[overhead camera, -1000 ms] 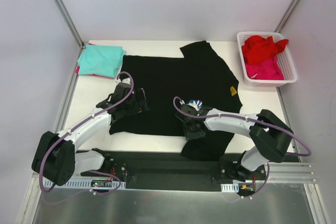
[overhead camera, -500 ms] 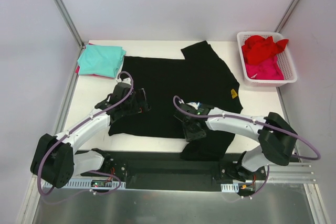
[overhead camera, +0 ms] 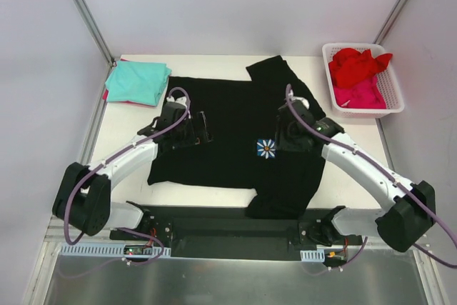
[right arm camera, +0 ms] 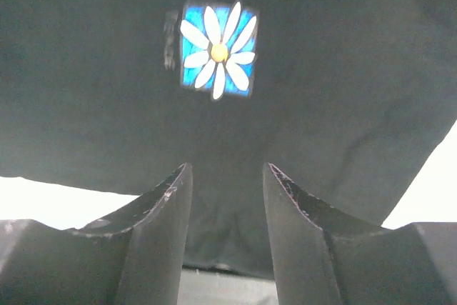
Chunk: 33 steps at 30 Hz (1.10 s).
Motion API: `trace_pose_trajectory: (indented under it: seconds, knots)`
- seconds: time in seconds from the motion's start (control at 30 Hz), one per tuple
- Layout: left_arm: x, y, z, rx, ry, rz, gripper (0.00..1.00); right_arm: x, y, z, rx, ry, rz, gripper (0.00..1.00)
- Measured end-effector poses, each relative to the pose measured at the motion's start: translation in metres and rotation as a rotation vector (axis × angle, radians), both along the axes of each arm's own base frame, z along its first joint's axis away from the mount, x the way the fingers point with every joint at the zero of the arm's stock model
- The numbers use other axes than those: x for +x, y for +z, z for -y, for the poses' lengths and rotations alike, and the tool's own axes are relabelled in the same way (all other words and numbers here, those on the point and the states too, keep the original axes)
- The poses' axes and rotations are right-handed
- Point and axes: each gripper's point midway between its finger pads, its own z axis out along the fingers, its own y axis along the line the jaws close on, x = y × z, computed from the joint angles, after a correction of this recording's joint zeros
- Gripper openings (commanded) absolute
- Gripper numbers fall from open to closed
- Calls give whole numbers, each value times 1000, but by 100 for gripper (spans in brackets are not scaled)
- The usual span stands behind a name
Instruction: Fold and stack the t-shirts
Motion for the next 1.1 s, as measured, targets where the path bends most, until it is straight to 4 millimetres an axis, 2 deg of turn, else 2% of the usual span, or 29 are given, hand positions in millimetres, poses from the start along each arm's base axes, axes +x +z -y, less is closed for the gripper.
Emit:
trace_pose_trajectory:
  seconds: [0.1, 0.2, 0.27, 0.37, 0.43, 0.57, 0.87, 1.1]
  knots:
    - [17, 1, 9, -34, -10, 16, 99, 33, 7, 13, 52, -56, 61, 48]
    - [41, 10, 12, -78, -1, 58, 99, 60, 7, 14, 68, -65, 78, 48]
    - [64, 17, 10, -95, 21, 90, 99, 82, 1, 6, 81, -54, 67, 48]
    - [89, 24, 9, -99, 44, 123, 99, 102, -16, 0, 106, -46, 39, 49]
    - [101, 24, 9, -88, 49, 135, 99, 108, -30, 2, 132, -51, 3, 52]
    - [110, 15, 6, -46, 52, 130, 99, 120, -47, 10, 190, -74, -45, 55]
    - [144, 3, -24, 88, 128, 104, 99, 137, -94, 37, 184, -155, -185, 57]
    - [154, -13, -51, 131, 182, 54, 99, 137, -108, 58, 140, -206, -258, 58]
